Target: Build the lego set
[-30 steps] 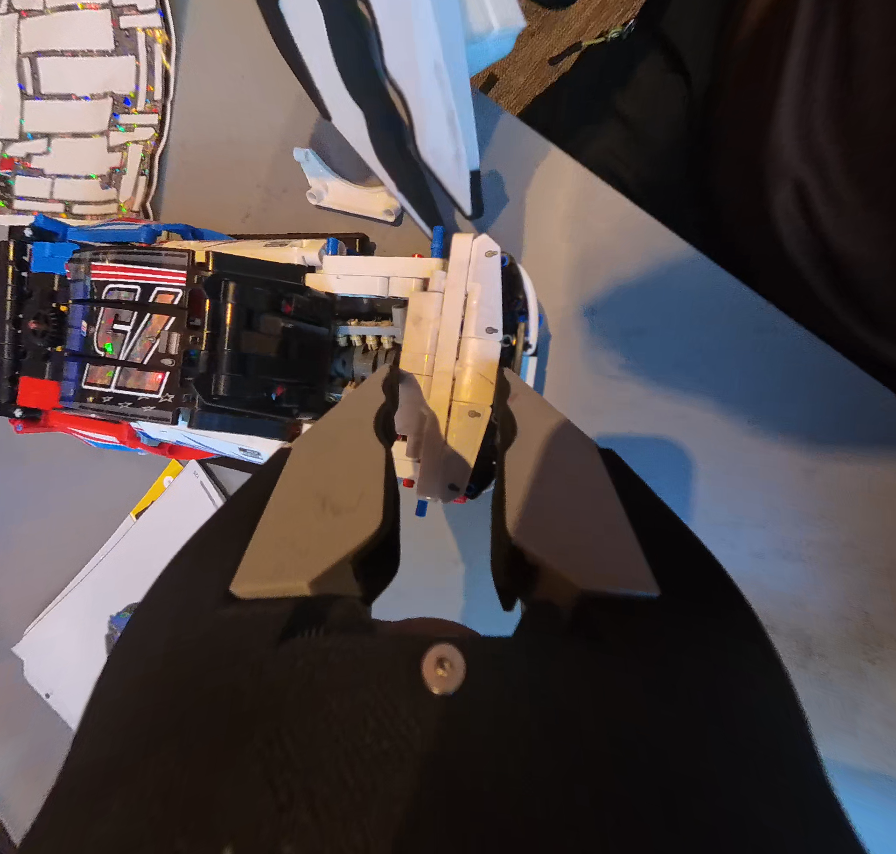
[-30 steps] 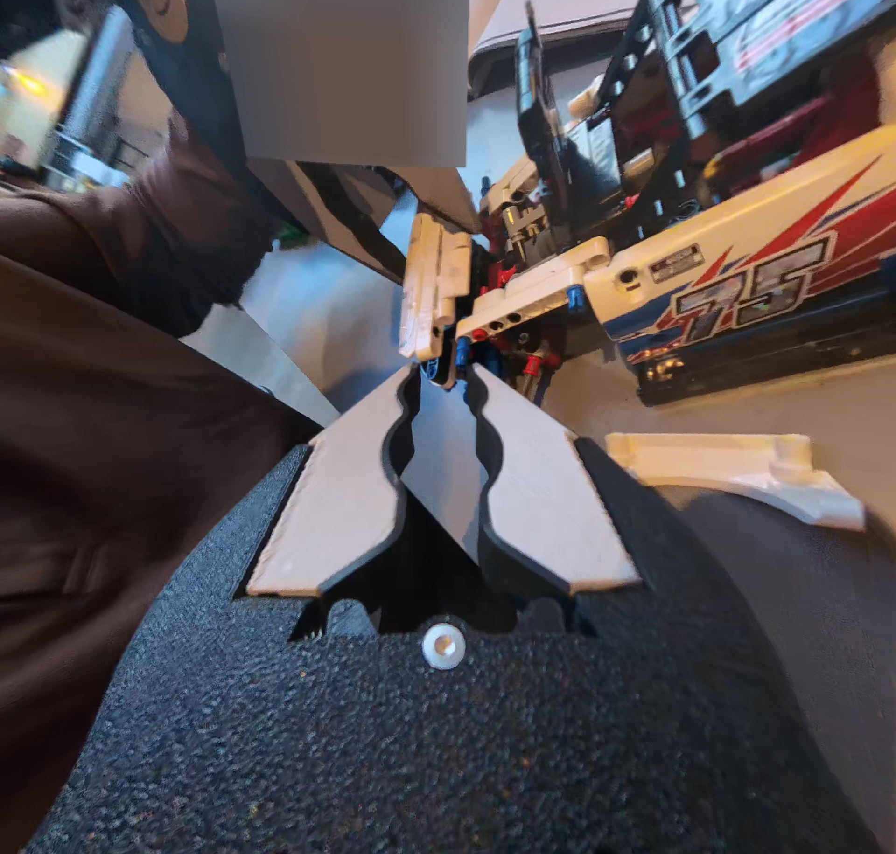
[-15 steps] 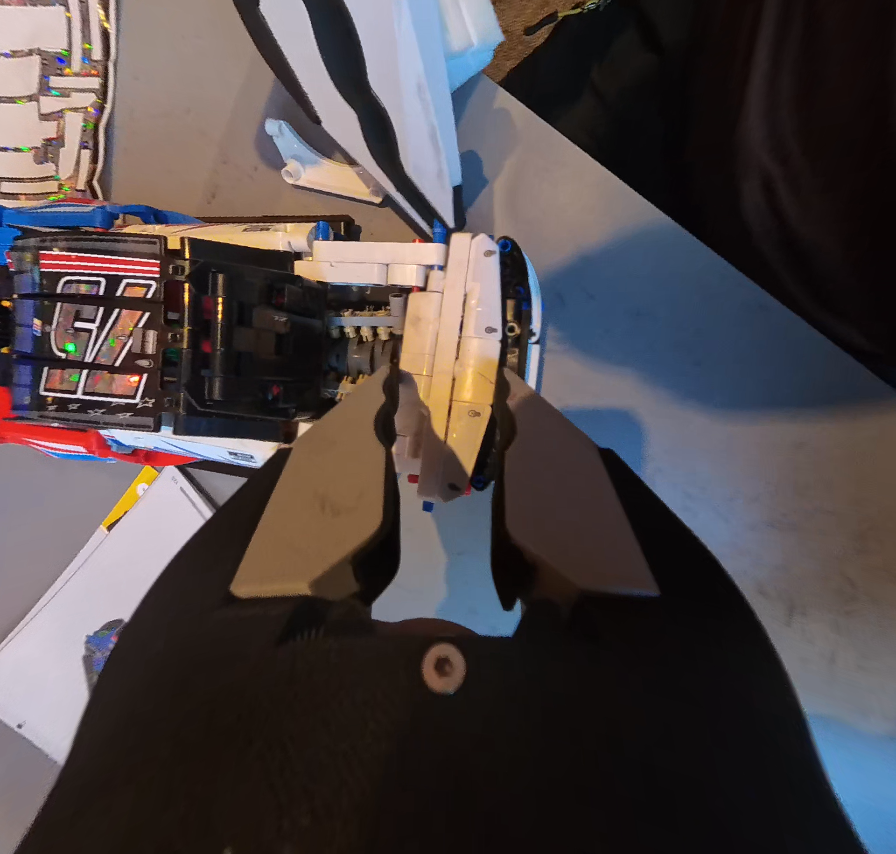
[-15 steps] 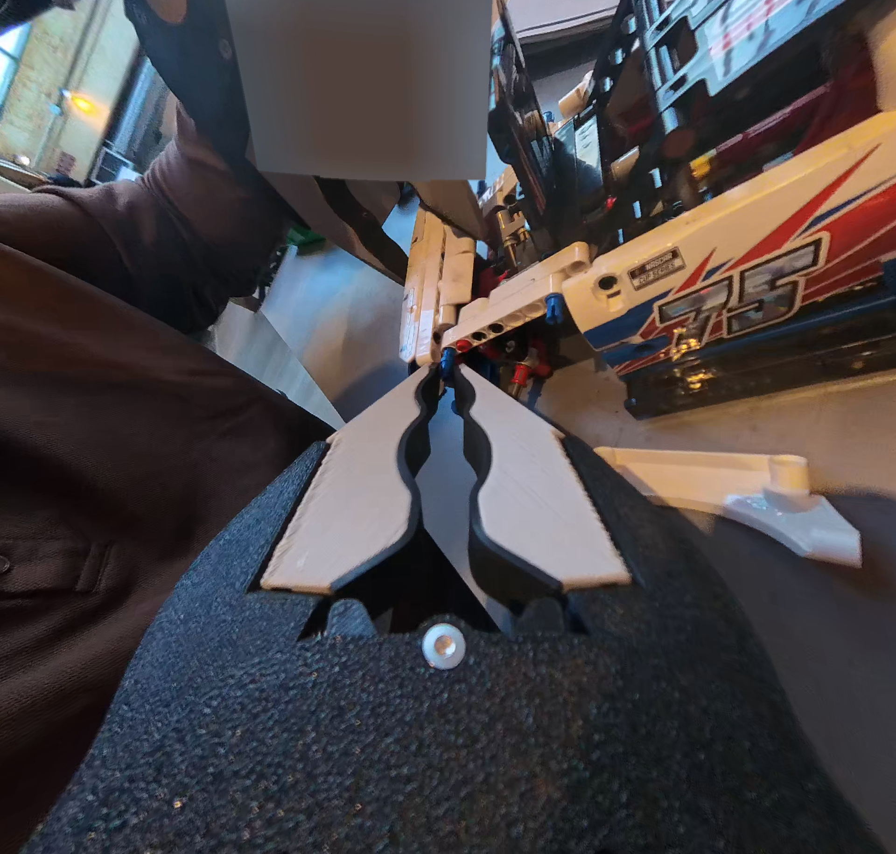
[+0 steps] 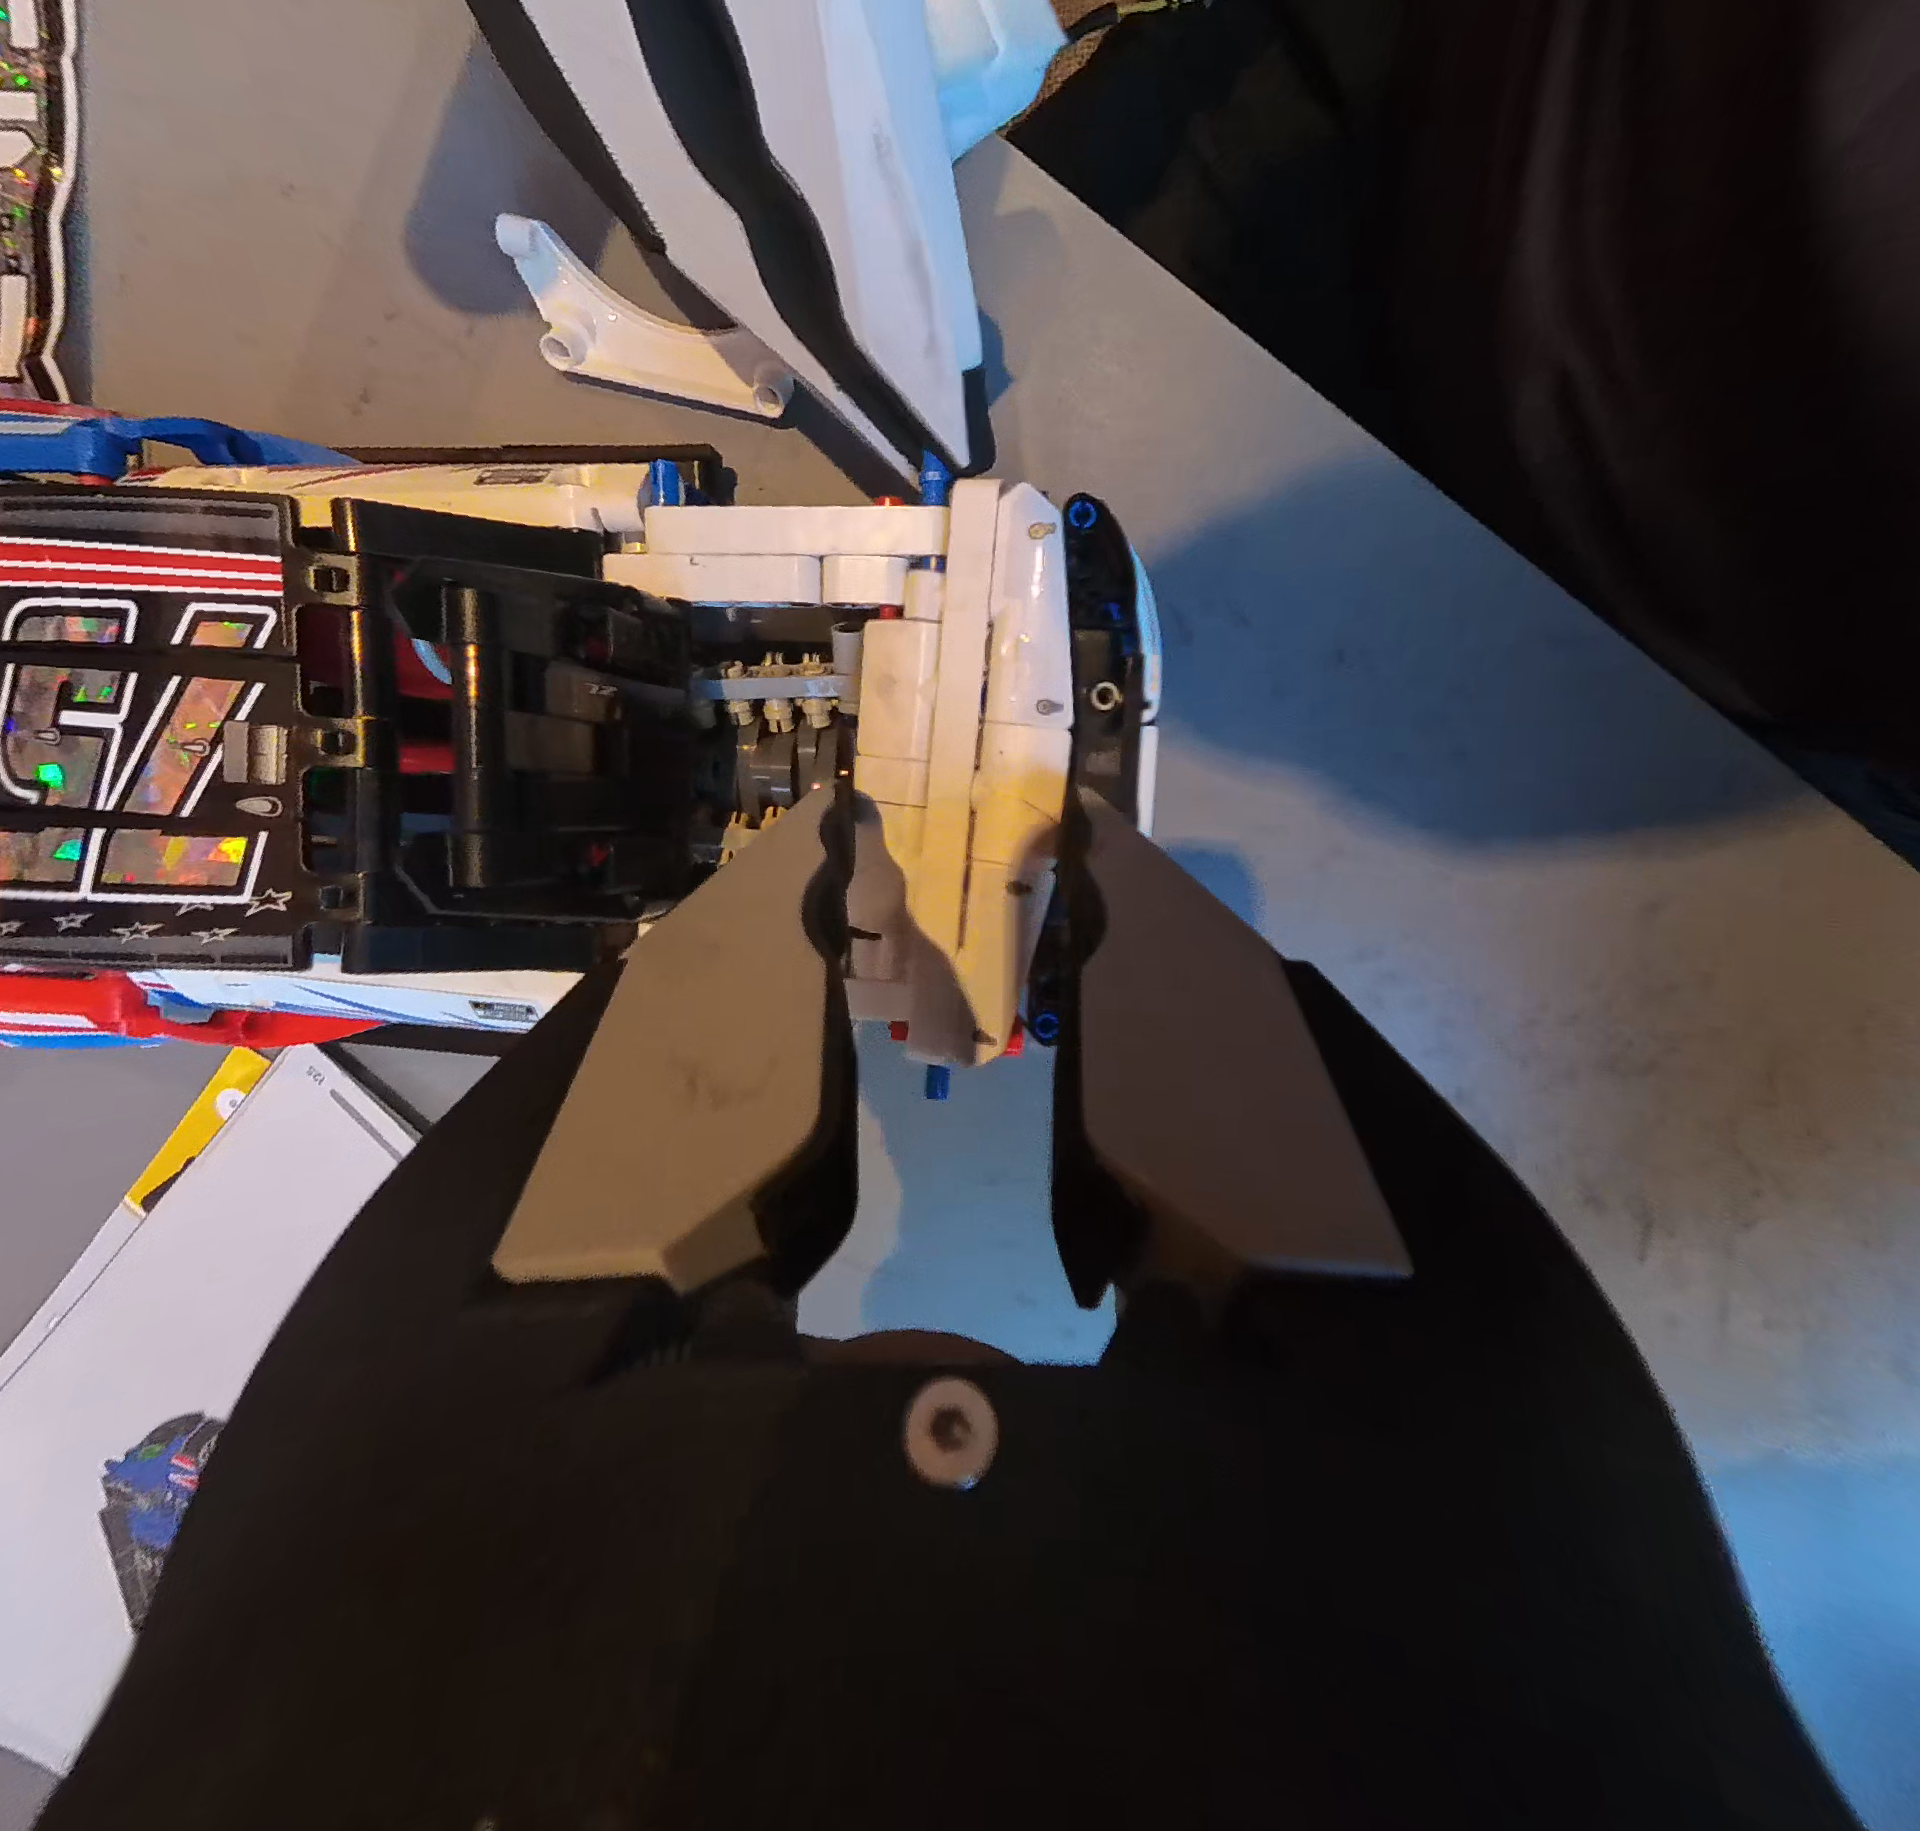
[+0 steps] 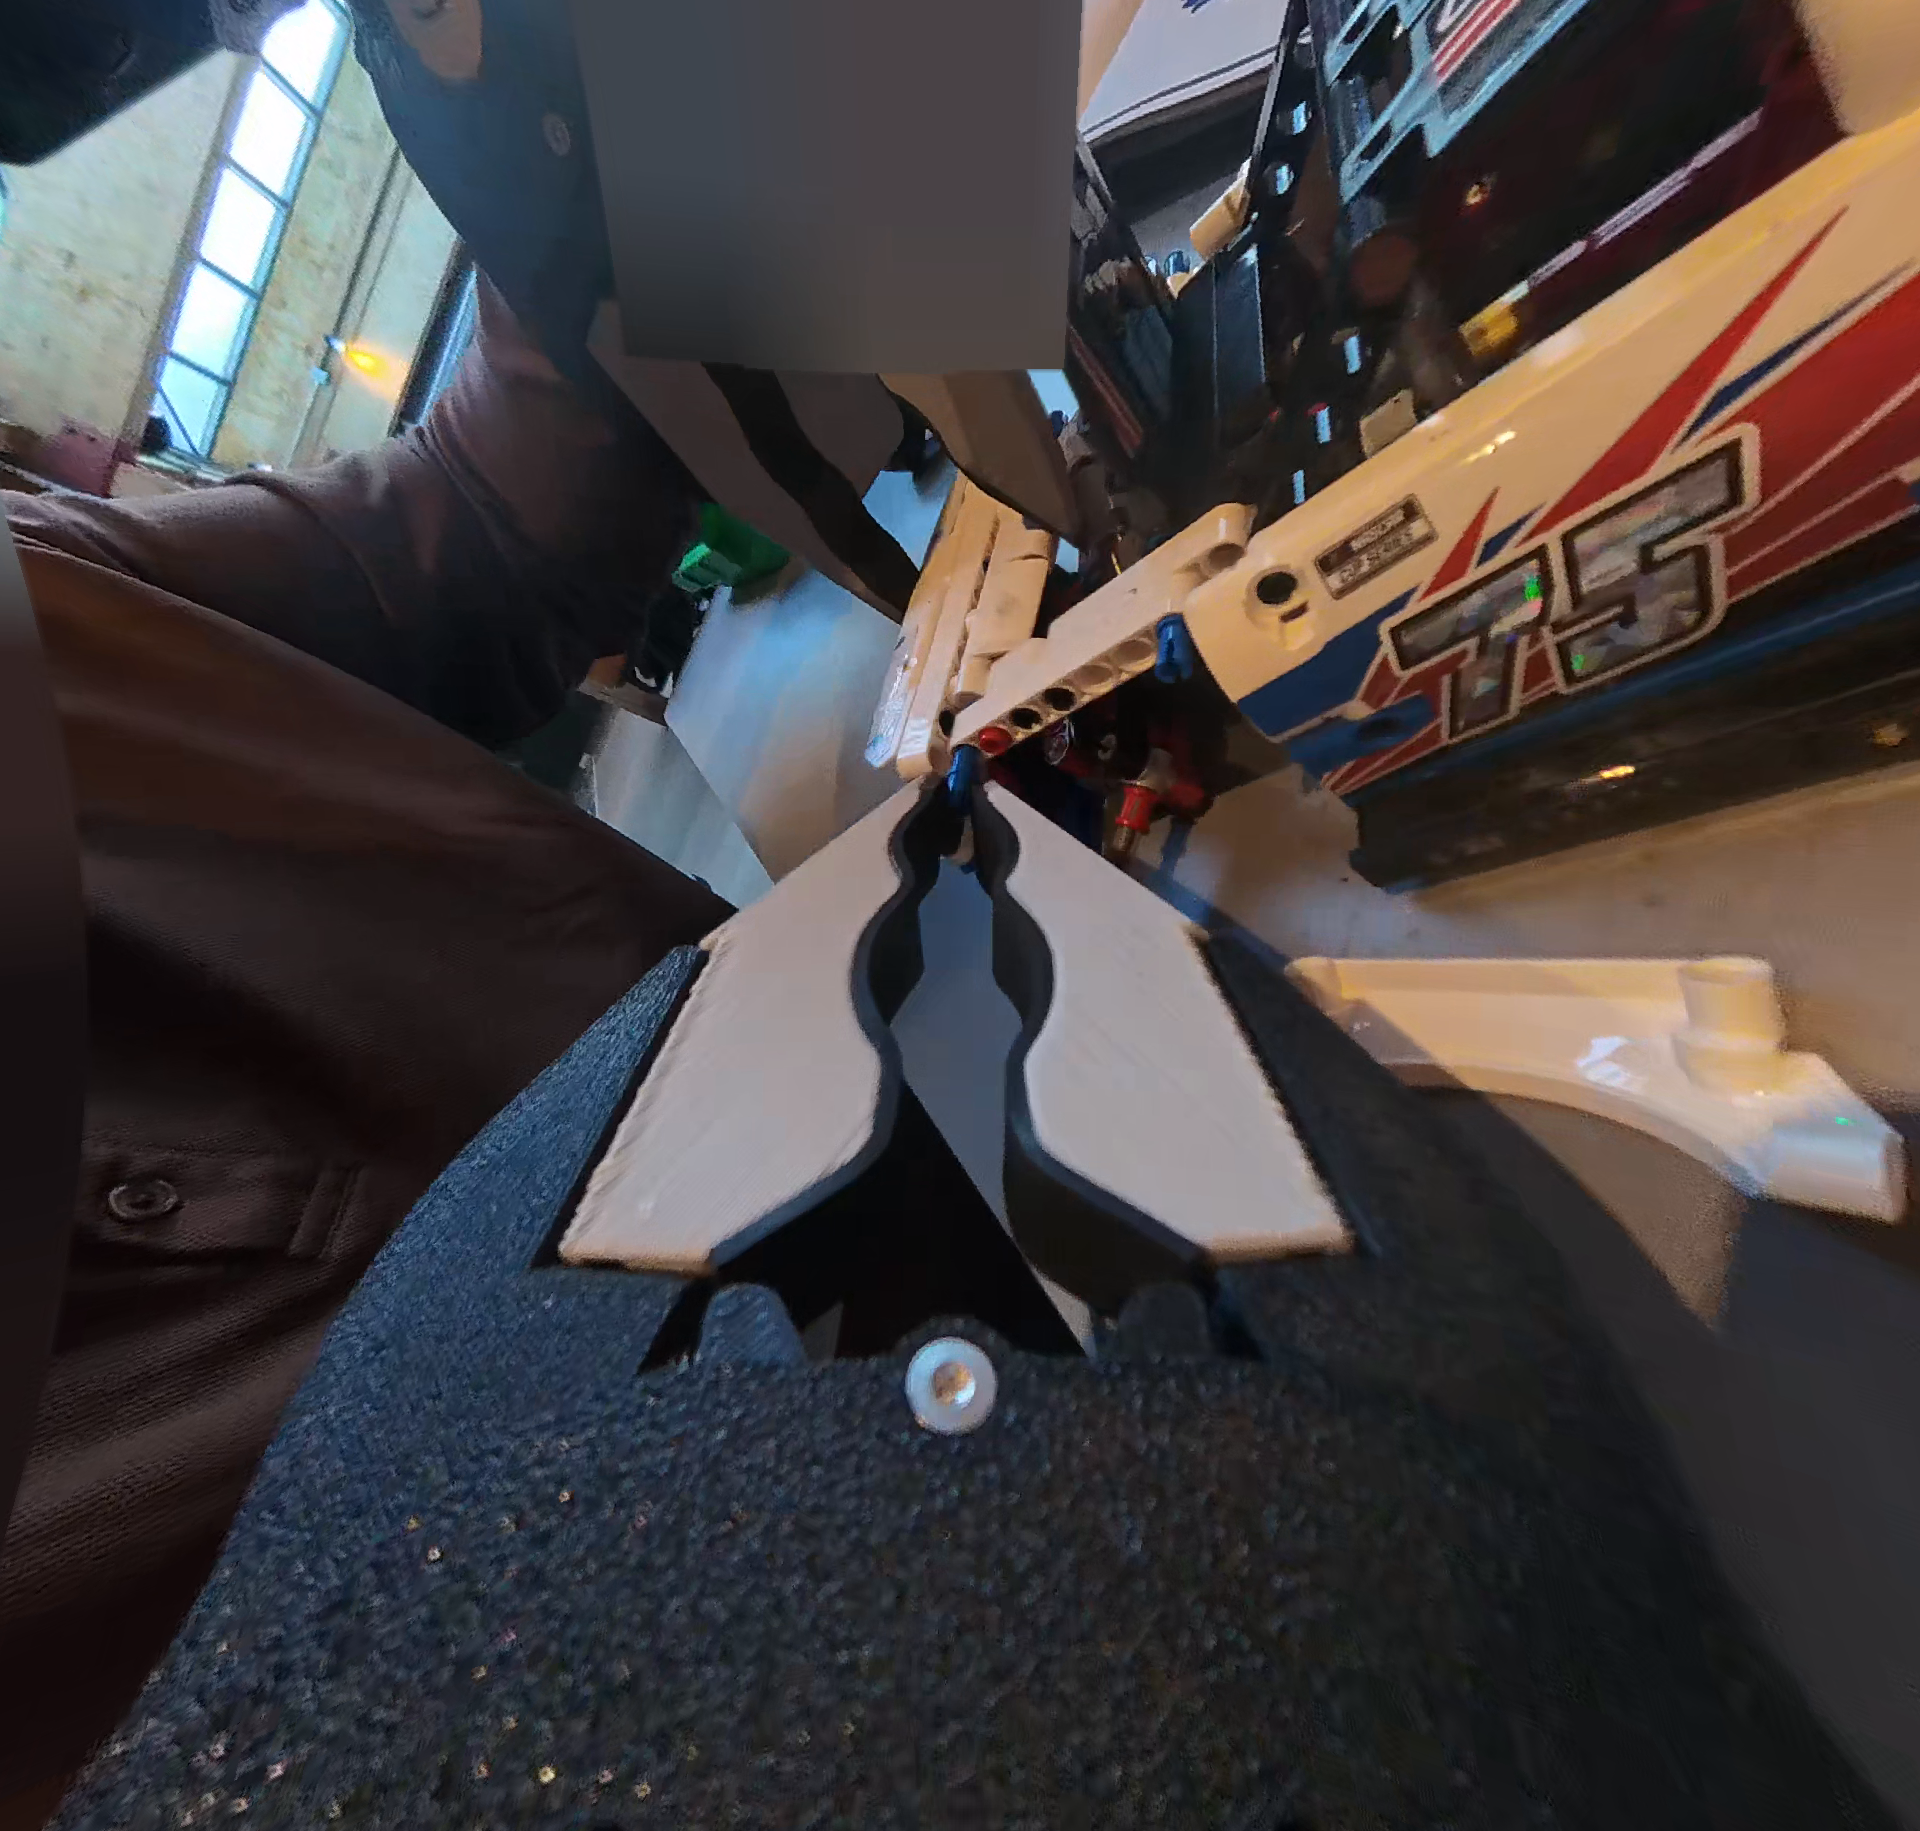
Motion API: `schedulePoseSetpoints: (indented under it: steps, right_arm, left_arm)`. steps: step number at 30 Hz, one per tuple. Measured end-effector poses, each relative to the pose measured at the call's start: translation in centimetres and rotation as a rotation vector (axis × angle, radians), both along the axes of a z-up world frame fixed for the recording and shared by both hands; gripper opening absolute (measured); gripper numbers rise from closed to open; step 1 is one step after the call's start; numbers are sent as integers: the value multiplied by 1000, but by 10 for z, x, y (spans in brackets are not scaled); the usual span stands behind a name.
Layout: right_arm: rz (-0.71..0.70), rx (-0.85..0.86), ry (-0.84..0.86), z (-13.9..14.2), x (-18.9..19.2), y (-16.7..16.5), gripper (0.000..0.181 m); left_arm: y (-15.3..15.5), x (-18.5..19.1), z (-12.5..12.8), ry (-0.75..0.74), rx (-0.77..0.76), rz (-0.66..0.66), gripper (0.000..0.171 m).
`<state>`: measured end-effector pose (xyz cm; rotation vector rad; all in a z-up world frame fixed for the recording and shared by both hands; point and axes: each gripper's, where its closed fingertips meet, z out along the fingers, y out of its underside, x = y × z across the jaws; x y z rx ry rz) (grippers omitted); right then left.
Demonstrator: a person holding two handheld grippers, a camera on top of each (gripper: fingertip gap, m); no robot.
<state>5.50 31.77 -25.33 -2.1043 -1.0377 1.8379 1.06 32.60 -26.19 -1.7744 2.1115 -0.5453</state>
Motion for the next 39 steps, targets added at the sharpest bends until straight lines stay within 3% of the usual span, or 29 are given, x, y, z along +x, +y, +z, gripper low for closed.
schedulePoseSetpoints:
  steps: [7, 20, 39]
  right_arm:
    - [7, -9, 3, -1, 0, 0, 5]
    - [8, -6, 10, -1, 0, 0, 5]
    - [17, 77, -45, -3, 0, 0, 4]
  left_arm:
    - [-2, 1, -1, 32, -45, 4, 36]
    - [-6, 18, 4, -105, -82, 41, 35]
    - [-7, 19, 3, -194, -19, 29, 35]
